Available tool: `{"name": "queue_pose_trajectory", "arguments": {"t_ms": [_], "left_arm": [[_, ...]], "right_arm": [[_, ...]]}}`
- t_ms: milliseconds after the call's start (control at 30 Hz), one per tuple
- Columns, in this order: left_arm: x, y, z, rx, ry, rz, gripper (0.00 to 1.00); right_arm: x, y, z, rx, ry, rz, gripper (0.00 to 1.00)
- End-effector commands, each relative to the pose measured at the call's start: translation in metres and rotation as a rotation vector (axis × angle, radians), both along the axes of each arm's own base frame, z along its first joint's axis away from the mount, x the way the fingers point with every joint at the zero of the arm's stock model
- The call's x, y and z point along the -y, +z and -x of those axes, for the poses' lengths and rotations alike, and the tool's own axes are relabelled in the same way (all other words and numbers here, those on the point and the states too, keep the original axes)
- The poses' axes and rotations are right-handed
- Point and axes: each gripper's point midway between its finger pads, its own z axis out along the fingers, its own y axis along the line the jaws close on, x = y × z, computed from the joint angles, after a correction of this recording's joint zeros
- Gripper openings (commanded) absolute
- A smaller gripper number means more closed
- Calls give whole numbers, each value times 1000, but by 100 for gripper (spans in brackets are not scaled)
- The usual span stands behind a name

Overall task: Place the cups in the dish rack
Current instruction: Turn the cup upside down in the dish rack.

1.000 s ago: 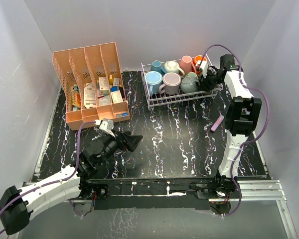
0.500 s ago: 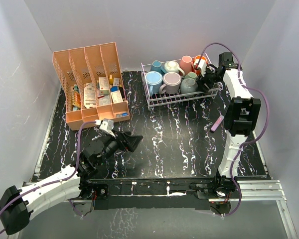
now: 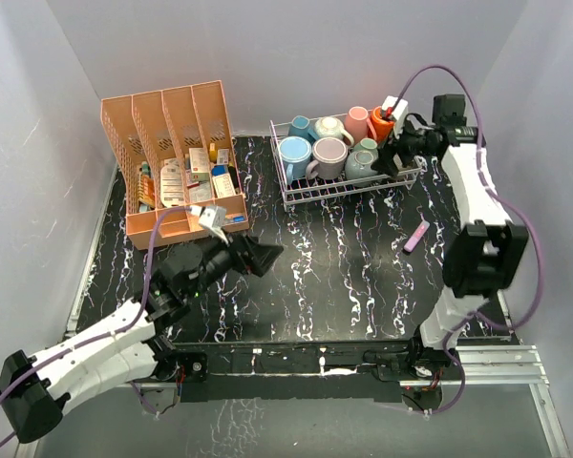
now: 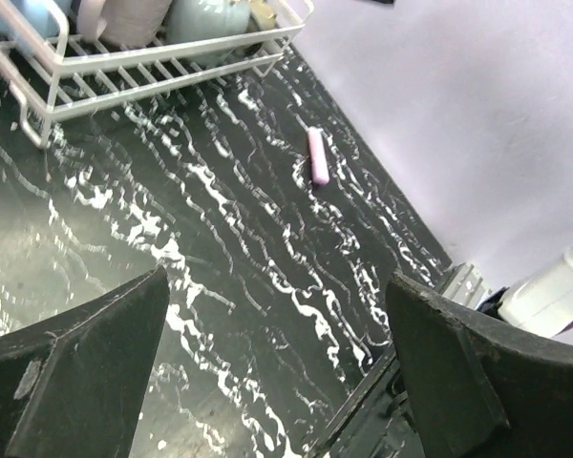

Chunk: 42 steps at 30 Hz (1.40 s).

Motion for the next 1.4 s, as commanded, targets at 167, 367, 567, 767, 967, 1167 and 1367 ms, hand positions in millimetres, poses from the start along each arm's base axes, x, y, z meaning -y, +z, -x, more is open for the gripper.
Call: {"name": "queue_pose_trajectory", "arguments": {"t_ms": [167,367,567,767,967,1167,1367], "left_arm": [[6,88,-63,6,-138,-17,96],[-33,184,-118,50,-138,71,97],[-52,258,-133,155,-61,0,97],[-60,309,-122,264,-22,5,97],[-61,336,-110,326,-33,21,97],[-60,342,-103,347,-53,38,97],[-57,337,-101,342,-70,58,97]], "right_arm": [[-6,133,74,285,-214,-224,99],[18,211,81,344,-440,-312,100],[31,280,89,388,-590,-458,100],[20,340,120,477,-514,-491,100],[24,373,135,486,-582,-619,100],[34,384,144,519,-636,-613,100],[31,379,148,511,-619,-589,100]]}}
